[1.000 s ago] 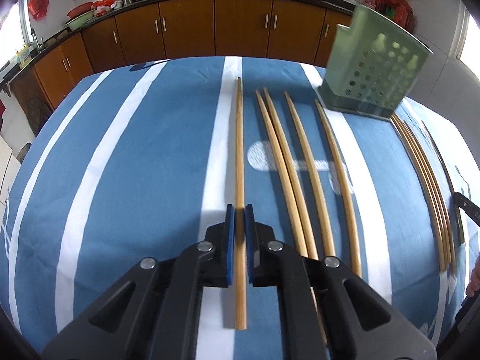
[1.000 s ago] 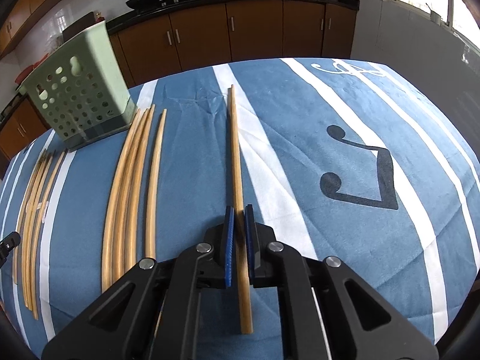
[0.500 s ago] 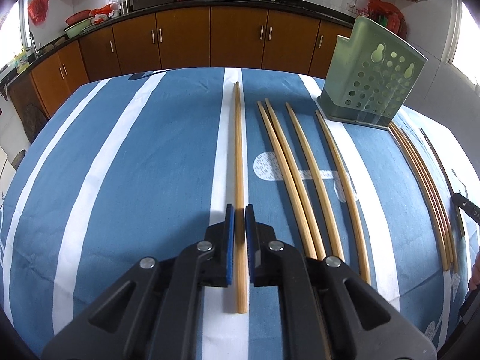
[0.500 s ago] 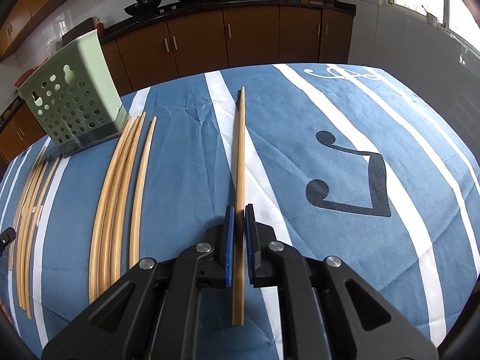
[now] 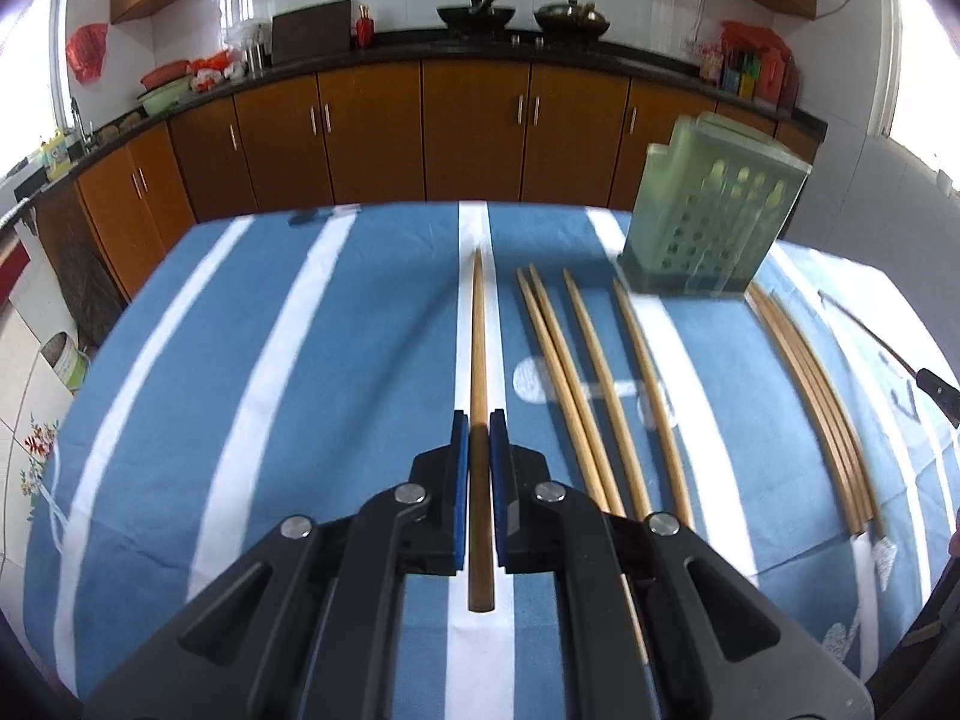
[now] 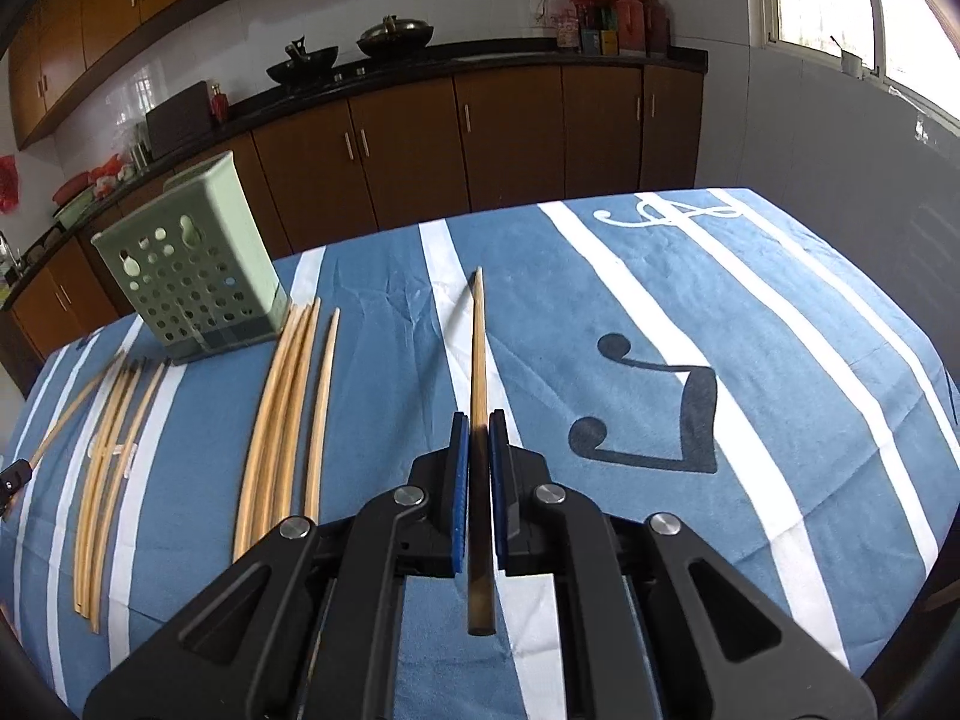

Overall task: Organize utensils
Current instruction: 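Lift both held chopsticks upright and carry them toward the green holder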

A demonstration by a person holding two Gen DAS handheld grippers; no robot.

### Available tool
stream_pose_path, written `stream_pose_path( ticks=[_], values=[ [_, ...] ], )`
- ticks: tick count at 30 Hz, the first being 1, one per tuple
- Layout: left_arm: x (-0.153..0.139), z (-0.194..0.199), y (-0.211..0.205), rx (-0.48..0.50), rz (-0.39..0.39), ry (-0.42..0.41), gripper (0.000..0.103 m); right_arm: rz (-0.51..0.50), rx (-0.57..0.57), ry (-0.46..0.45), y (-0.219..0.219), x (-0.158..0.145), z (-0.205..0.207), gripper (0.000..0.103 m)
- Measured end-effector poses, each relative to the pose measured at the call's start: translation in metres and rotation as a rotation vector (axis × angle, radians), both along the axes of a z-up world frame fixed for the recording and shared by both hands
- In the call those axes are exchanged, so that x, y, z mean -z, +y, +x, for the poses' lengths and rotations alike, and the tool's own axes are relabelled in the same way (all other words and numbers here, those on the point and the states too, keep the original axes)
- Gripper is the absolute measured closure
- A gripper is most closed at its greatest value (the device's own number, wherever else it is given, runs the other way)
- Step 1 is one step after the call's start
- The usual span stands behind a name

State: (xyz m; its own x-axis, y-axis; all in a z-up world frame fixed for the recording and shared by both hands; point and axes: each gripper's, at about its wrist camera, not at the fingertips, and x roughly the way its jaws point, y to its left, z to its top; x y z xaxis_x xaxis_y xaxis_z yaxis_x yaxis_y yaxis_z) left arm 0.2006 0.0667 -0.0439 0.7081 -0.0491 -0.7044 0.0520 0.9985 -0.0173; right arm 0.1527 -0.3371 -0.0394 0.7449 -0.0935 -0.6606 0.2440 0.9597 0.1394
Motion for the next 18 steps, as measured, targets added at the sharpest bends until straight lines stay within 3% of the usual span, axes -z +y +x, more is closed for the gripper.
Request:
stream_pose_path(
  ticks=[9, 18],
  values=[
    [-0.063, -0.014, 0.012, -0.034, -0.04, -0.177, 0.095, 0.007, 0.011, -0.116, -0.008, -0.037, -0.009, 0.096],
    [-0.105, -0.017, 0.015, -0.048, -0.069, -0.288, 0.095, -0.002, 0.004, -0.209, -0.008, -0.069, -0.009, 0.096]
  ],
)
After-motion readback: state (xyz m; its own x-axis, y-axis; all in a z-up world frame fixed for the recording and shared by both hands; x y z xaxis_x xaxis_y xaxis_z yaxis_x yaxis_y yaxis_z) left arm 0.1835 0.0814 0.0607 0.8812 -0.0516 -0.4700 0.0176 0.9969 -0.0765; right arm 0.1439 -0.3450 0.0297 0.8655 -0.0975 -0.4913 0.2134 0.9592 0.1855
